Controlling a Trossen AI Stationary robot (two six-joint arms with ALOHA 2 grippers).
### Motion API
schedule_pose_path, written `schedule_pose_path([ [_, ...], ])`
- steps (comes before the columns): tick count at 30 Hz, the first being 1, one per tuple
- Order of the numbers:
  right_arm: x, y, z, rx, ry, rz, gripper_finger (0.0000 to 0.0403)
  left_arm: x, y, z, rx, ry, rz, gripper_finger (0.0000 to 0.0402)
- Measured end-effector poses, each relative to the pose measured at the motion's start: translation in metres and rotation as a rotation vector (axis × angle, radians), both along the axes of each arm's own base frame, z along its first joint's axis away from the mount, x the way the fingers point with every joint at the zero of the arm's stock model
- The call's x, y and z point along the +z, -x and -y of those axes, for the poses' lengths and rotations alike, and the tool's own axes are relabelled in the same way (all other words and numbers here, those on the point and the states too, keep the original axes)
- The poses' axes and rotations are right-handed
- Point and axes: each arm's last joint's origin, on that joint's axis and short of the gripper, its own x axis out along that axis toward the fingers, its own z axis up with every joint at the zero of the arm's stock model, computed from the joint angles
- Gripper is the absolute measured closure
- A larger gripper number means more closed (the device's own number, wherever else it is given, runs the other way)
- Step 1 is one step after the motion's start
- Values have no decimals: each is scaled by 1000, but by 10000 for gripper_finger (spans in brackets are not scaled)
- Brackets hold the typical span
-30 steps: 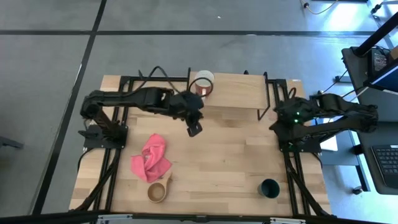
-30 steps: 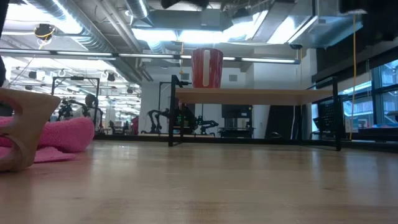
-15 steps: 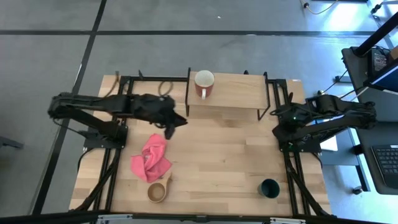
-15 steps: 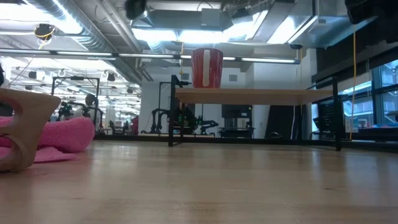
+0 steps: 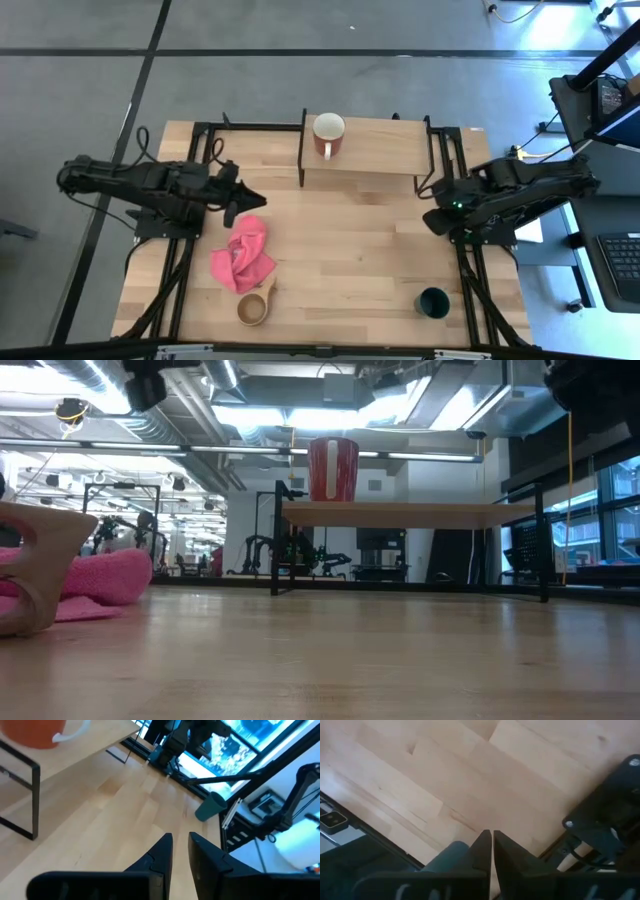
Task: Stack small to large cups/mugs on shelf
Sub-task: Put the blue mug on the shelf
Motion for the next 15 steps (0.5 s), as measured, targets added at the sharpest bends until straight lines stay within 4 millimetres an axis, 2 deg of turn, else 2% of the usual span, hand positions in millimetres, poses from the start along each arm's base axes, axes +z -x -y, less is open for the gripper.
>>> schedule_pose_path([
  [6, -7, -16, -6, 20, 7, -33, 382, -14, 14, -2, 12, 16, 33, 347],
  [12, -12, -25, -7, 20, 25, -60, 382, -14, 18, -3, 24, 33, 49, 347],
  [15, -12, -30, -7, 11, 57, -21, 382, -15, 18, -3, 23, 32, 46, 347],
])
